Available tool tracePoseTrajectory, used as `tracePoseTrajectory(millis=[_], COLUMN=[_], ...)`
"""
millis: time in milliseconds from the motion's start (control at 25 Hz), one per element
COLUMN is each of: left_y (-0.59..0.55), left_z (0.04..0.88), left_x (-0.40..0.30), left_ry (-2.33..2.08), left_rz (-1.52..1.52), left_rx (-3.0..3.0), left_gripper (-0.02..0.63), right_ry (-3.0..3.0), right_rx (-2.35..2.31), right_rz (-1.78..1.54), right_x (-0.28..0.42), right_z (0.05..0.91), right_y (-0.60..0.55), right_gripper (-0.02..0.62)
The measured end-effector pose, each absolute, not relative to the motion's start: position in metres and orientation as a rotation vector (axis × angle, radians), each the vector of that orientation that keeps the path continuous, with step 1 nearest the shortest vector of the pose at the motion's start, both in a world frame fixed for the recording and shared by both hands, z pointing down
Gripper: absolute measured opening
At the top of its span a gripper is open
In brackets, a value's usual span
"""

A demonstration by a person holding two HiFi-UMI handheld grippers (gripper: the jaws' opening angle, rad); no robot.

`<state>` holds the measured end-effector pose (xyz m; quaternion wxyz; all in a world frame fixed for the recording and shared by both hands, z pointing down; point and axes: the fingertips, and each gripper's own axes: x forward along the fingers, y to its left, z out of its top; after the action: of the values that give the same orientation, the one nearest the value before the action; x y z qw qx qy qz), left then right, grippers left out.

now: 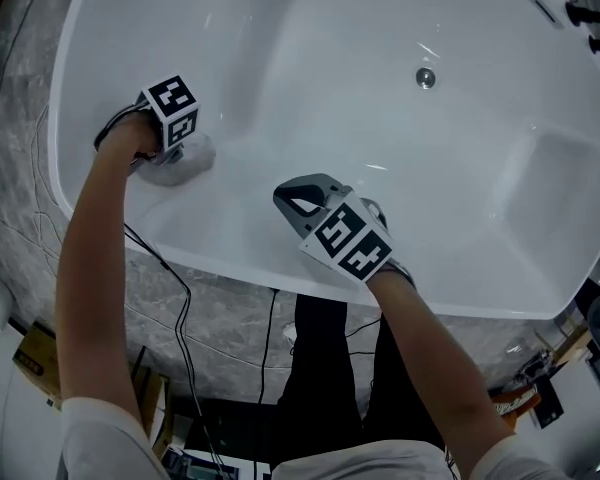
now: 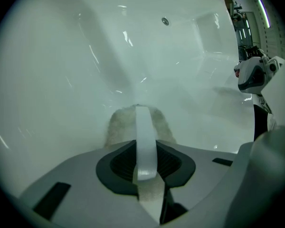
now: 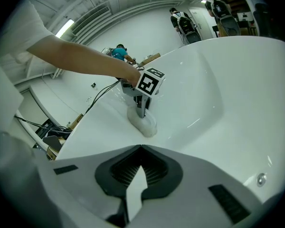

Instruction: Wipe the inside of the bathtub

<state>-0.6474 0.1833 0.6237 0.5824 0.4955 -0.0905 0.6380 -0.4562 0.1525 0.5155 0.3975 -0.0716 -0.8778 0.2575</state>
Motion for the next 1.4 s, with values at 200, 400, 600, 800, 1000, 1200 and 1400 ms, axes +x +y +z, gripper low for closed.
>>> tracePoseTrajectory(millis=[200,400,600,800,1000,1200,1400], left_y=[0.175,0.173,0.168,0.164,0.161,0.16,0.156], left_z=[0.627,0.629,0.624,0.621,0.615,0.612,0.607], left_x=[-0.601,-0.572,-0.536,-0.498,-0.47,-0.437,-0.403], left_ry=[-0.152,-0.13,-0.112,-0.072,-0.075,-0.05,-0.018], left_rz=[1.464,1.445,1.434,1.443,1.429,1.463,1.471], left_rx=[1.205,1.25,1.291,1.329,1.373,1.405,1.431], left_gripper=[0.097,0.095,0.097,0.095,0.097,0.095,0.097], right_ry=[-2.208,-2.187,-2.172,-2.151,-2.128,-2.105,-2.097], right_rx=[-0.143,-0.101,-0.075,-0.043,-0.019,0.01,0.054], right_rz=[0.667,0.665,0.656,0.658,0.667,0.672,0.681], right_x=[-0.426,-0.404,-0.377,-0.345,-0.325,-0.294,-0.259], right_z=[0.522,0.532,0.535,0.543,0.549,0.557,0.555], right_y=[0.14,0.13,0.121,0.113,0.11,0.109,0.105], right_gripper=[0.018,0.018,0.019,0.019,0.018,0.018,0.018])
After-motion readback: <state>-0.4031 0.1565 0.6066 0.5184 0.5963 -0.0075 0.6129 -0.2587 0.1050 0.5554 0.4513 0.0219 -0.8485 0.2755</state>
